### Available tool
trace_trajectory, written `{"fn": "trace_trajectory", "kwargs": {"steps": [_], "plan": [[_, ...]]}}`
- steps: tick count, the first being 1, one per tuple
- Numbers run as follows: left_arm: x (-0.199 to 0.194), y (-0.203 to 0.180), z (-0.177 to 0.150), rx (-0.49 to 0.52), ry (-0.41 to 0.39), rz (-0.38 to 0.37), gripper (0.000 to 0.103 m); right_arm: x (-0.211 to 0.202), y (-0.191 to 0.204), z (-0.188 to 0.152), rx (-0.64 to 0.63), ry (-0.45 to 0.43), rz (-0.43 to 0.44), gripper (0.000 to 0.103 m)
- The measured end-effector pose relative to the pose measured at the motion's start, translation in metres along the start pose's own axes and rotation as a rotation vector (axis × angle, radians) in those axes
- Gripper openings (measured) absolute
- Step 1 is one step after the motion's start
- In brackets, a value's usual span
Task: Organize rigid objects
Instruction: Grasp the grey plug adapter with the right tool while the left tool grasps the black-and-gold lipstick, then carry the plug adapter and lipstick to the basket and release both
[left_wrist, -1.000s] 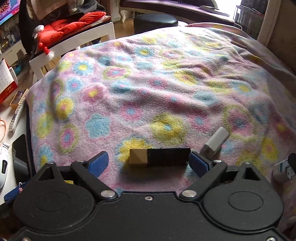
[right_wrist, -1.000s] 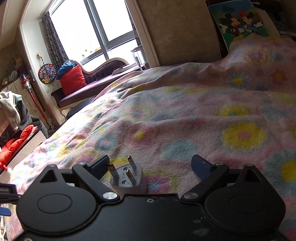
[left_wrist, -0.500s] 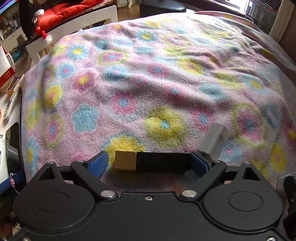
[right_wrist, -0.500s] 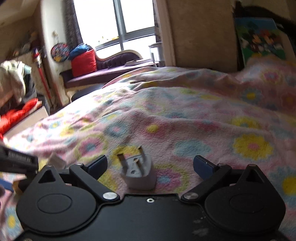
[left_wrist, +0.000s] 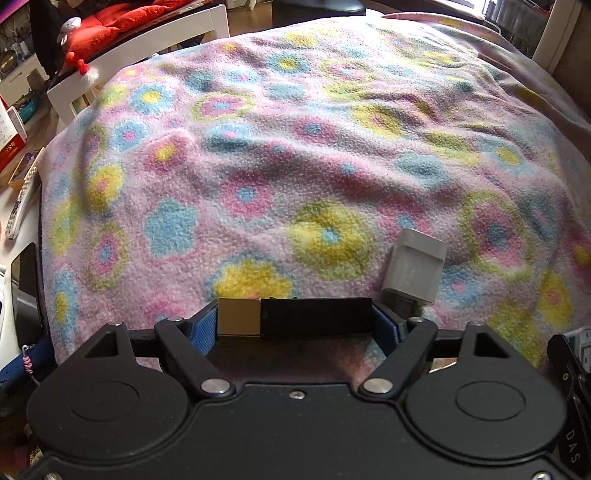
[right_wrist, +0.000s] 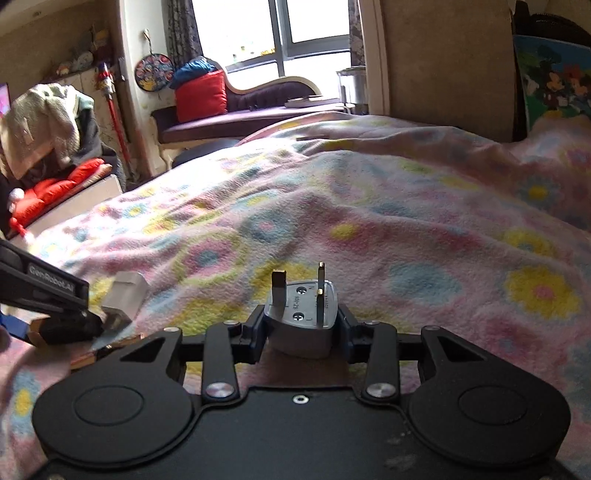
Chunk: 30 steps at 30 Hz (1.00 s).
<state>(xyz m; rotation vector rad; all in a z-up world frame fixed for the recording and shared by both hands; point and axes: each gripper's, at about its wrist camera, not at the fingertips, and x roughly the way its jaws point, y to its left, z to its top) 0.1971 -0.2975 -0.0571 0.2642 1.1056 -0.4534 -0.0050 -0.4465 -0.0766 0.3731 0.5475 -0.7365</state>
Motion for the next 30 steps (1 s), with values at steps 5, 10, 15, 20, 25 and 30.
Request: {"fn": "trace_trajectory", "kwargs": {"steps": [5,10,15,20,25,30], "plan": [[-0.019,0.009,-0.012,0.021,0.01,-0.007,0.077,-0.01,-0.001,0.001,0.037,-0.058,0.166,0.038],[-0.047,0.037,-0.032,0.049,-0.003,0.009,0.077,-0.019,0.008,-0.001,0.024,-0.108,0.301,0.038],[-0.083,0.087,-0.061,0.054,-0.028,0.071,0.077,-0.015,0.007,-0.004,0.037,-0.117,0.349,0.038],[-0.122,0.14,-0.092,0.049,-0.066,0.149,0.077,-0.011,0.001,-0.005,0.079,-0.124,0.371,0.038],[-0.145,0.187,-0.119,-0.026,-0.062,0.146,0.077,-0.007,0.0,-0.005,0.092,-0.102,0.332,0.038],[-0.163,0.211,-0.142,-0.062,-0.08,0.132,0.077,-0.007,-0.001,-0.004,0.104,-0.092,0.286,0.038]]}}
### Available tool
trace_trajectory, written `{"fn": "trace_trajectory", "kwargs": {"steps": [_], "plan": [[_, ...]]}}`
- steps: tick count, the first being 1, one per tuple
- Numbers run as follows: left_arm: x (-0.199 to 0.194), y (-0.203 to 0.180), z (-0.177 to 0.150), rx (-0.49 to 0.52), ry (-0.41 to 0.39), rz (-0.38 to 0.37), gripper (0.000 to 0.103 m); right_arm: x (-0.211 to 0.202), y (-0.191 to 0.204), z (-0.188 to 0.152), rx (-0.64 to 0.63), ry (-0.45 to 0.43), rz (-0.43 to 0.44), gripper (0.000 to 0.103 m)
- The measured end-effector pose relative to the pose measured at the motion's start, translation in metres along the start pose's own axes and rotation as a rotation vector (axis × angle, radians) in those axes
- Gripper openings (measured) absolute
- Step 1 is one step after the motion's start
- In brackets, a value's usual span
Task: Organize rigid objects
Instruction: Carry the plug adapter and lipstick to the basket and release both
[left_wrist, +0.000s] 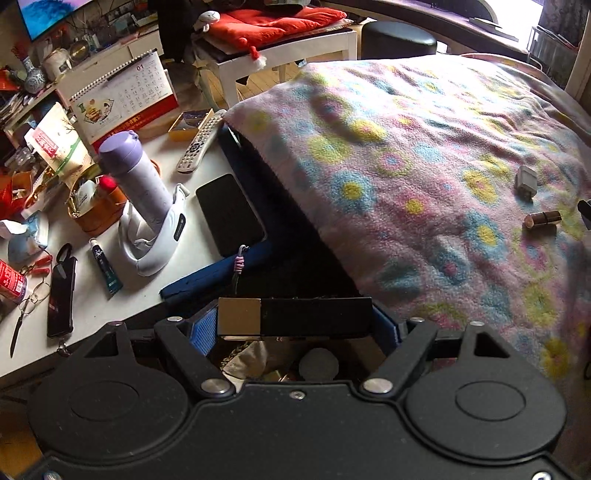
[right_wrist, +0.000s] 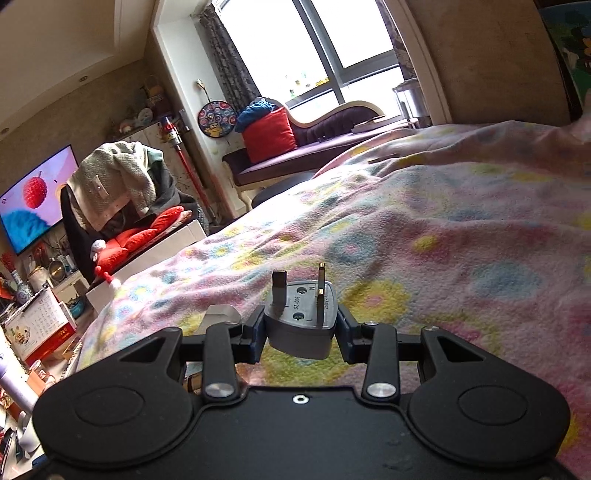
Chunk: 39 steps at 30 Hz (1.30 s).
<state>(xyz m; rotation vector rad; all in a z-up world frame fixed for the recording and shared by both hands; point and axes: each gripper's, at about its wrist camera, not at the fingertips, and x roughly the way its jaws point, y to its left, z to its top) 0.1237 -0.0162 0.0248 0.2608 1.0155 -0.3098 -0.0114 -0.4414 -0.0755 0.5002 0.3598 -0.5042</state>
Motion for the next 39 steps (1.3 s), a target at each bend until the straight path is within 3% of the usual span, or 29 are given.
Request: {"fn": "trace_trajectory", "kwargs": {"steps": [6,10,14,21,26,32,39], "plan": [[-0.014,0.02,-0.013,-0.005,-0.04,-0.034,0.077,0.003,0.011,0.0,-0.034,0.047,-0.118,0.038],[-0.011,0.035,-0.022,-0.013,-0.036,-0.016,0.077,-0.011,0.033,-0.011,-0.103,0.083,-0.158,0.038],[-0.006,0.048,-0.027,-0.037,-0.024,-0.022,0.077,-0.042,0.071,-0.035,-0.172,0.132,-0.098,0.038],[0.007,0.064,-0.032,-0.092,0.041,-0.061,0.077,-0.092,0.165,-0.081,-0.216,0.278,0.155,0.038],[0.01,0.067,-0.036,-0.086,0.057,-0.065,0.077,-0.116,0.233,-0.112,-0.339,0.371,0.299,0.038],[0.019,0.063,-0.036,-0.063,0.107,-0.089,0.077,-0.125,0.278,-0.128,-0.482,0.43,0.34,0.038],[0.026,0.06,-0.037,-0.051,0.149,-0.102,0.077,-0.125,0.288,-0.136,-0.606,0.489,0.315,0.038]]}}
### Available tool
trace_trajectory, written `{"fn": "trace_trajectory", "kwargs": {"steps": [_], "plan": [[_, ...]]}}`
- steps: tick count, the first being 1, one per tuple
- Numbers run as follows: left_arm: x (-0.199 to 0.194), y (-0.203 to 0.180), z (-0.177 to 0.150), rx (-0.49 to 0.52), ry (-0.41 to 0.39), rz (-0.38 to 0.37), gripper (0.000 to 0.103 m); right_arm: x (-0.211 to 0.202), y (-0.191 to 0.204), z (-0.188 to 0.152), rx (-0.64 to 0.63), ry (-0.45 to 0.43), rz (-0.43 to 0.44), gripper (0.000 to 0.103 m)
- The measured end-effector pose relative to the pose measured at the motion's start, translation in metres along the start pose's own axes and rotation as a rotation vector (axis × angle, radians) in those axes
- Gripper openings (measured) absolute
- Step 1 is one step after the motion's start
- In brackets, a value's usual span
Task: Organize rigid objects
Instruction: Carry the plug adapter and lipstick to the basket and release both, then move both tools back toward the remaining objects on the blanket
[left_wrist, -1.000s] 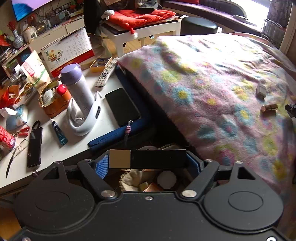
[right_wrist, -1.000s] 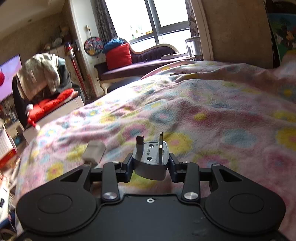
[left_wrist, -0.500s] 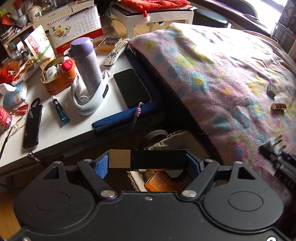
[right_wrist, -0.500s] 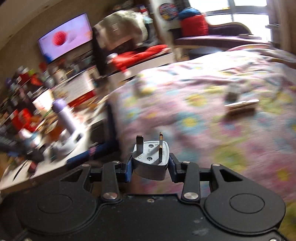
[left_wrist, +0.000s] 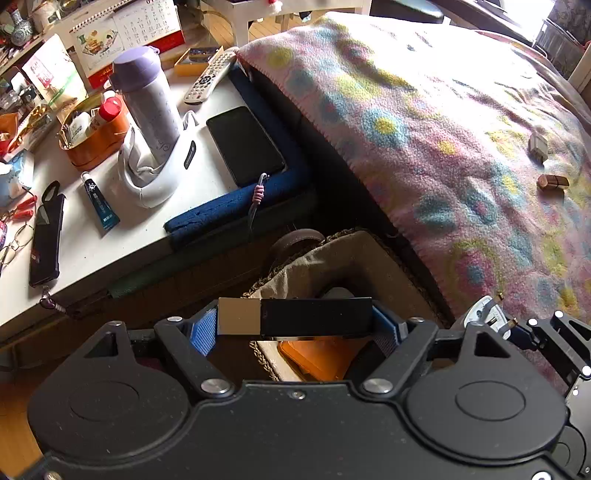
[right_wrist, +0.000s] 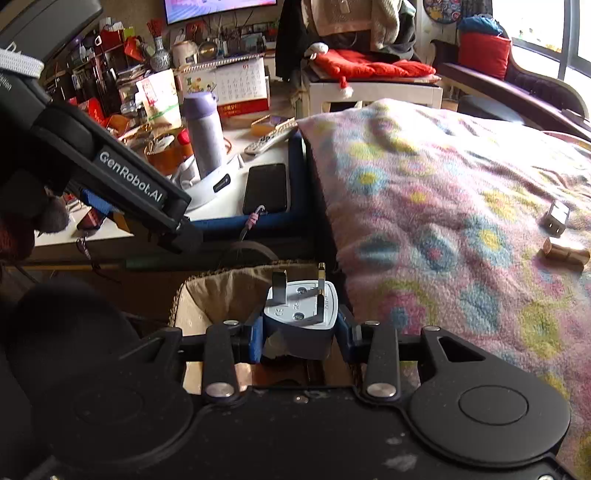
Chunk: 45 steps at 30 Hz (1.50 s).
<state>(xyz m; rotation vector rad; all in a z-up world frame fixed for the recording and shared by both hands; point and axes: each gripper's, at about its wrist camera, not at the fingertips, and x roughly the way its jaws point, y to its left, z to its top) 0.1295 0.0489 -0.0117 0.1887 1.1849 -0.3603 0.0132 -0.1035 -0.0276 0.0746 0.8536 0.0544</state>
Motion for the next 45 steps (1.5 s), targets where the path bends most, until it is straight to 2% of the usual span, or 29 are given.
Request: {"fn": "trace_trajectory", "kwargs": {"steps": [9,17,21,25,36,45], "plan": [[0.008,-0.007,0.0,0.018,0.047,0.018,0.077,0.002,-0.009,-0.01,0.039,0.061,0.014,0.038],[0.013,-0.01,0.001,0.018,0.078,0.038,0.077,0.002,-0.01,-0.011,0.051,0.073,0.033,0.039],[0.011,-0.013,0.0,0.03,0.062,0.053,0.082,-0.001,-0.01,-0.01,0.055,0.054,0.028,0.052],[0.012,-0.014,0.0,0.034,0.061,0.067,0.085,-0.002,-0.01,-0.009,0.052,0.049,0.016,0.053],[0.013,-0.013,0.0,0.035,0.065,0.085,0.088,-0.001,-0.009,-0.014,0.045,0.068,-0.011,0.066],[0.009,-0.011,0.001,0.031,0.034,0.111,0.091,0.001,-0.009,-0.015,0.043,0.072,-0.019,0.072]]}}
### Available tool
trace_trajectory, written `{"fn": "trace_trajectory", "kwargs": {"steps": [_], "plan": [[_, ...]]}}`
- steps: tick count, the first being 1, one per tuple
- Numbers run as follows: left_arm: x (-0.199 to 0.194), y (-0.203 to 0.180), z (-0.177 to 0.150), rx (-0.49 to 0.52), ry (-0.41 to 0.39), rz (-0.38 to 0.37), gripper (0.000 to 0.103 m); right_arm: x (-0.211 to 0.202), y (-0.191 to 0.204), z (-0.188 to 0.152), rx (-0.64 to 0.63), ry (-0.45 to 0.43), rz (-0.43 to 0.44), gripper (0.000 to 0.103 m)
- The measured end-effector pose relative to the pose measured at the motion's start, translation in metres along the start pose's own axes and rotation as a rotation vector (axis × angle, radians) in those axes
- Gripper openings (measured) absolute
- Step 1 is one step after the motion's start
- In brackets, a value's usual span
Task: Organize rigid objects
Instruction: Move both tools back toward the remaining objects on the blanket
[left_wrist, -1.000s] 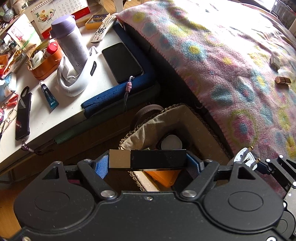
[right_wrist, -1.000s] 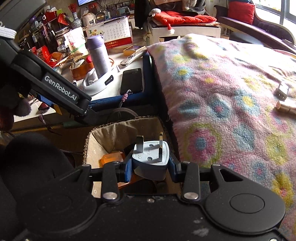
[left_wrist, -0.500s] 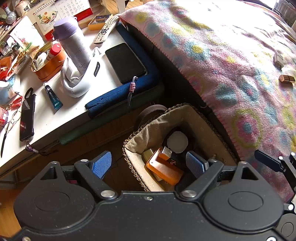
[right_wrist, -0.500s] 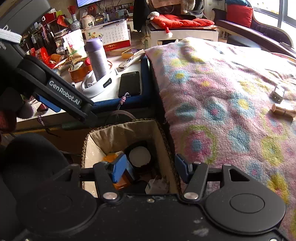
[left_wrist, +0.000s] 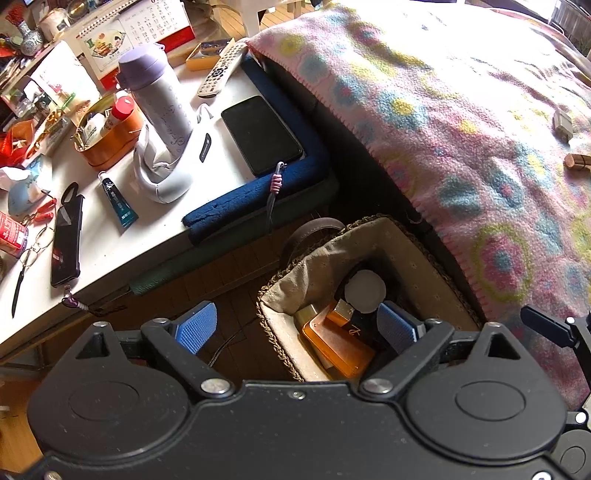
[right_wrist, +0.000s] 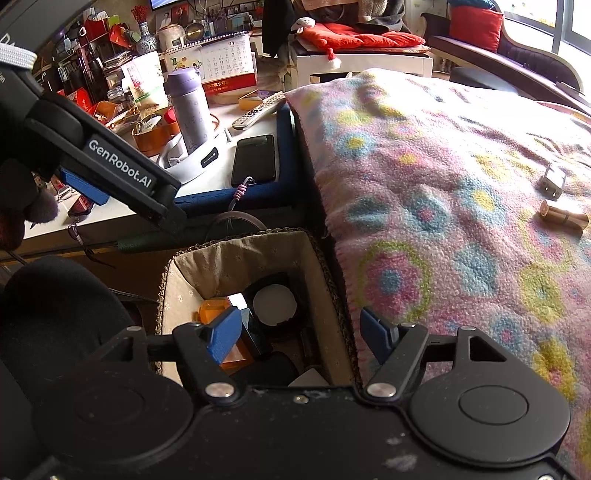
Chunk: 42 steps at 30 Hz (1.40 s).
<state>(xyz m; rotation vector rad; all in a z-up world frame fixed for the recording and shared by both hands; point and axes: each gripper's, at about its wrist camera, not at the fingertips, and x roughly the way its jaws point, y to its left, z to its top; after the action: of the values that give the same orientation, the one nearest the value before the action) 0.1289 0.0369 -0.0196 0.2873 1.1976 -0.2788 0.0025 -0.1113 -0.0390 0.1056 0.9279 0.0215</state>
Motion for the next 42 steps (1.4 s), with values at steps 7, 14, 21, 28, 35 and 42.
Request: {"fn": "trace_trajectory", "kwargs": {"steps": [7,14,21,28,35,42], "plan": [[0.0,-0.002,0.0,0.016,0.001,0.025,0.091,0.001,-0.003,-0.001,0.007,0.004,-0.005,0.074],[-0.001,-0.007,-0.001,0.053,0.005,0.065,0.092,0.002,-0.005,-0.001,0.019,0.002,-0.015,0.076],[0.002,-0.002,0.003,0.028,0.032,0.022,0.092,-0.001,-0.018,-0.003,0.038,-0.02,-0.058,0.08],[0.004,-0.007,0.002,0.04,0.046,0.008,0.092,-0.004,-0.058,0.0,0.086,-0.086,-0.187,0.081],[0.006,-0.008,0.003,0.041,0.059,-0.004,0.092,-0.006,-0.118,0.005,0.162,-0.238,-0.415,0.091],[0.006,-0.016,0.005,0.06,0.058,0.006,0.091,0.019,-0.179,0.019,0.175,-0.352,-0.603,0.099]]}}
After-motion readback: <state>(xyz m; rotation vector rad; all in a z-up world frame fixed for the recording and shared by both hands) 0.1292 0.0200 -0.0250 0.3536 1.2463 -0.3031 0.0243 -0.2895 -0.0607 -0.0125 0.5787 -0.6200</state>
